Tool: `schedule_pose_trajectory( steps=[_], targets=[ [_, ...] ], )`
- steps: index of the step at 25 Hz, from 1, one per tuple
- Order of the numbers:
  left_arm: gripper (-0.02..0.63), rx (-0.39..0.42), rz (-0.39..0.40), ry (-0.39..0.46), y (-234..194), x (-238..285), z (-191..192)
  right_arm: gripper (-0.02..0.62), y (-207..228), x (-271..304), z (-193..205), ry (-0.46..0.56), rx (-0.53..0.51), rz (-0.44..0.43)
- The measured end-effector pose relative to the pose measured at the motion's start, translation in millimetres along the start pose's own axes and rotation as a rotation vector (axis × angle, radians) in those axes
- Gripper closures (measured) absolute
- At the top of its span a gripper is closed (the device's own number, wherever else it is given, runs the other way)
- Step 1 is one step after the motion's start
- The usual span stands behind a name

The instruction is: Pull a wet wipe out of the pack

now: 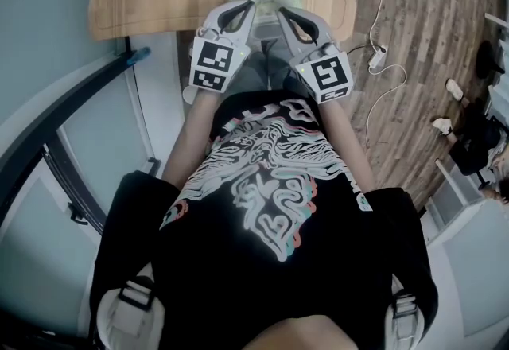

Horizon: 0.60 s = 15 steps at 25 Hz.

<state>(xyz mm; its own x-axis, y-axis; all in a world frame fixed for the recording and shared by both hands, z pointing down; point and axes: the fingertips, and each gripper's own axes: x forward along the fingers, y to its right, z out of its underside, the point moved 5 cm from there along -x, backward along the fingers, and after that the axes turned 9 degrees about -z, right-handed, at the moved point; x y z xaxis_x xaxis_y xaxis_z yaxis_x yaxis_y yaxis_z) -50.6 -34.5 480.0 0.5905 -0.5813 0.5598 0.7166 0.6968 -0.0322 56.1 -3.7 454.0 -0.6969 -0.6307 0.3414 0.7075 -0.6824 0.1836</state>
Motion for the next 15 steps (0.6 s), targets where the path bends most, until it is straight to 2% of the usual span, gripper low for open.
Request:
schedule_pose_trajectory(
  steps=[10,15],
  targets=[
    [0.594,0.0,0.088,-0.113,15.7,11.9,19.4,0.597,-1.2,0.3,9.8,-0.014,0.02,-0.033],
    [0.557,-0.002,0.119,-0.154,18.6,18.8,21.9,0.597,1.5,-1.6,11.1,-0.024,0.035,-0.039]
  ],
)
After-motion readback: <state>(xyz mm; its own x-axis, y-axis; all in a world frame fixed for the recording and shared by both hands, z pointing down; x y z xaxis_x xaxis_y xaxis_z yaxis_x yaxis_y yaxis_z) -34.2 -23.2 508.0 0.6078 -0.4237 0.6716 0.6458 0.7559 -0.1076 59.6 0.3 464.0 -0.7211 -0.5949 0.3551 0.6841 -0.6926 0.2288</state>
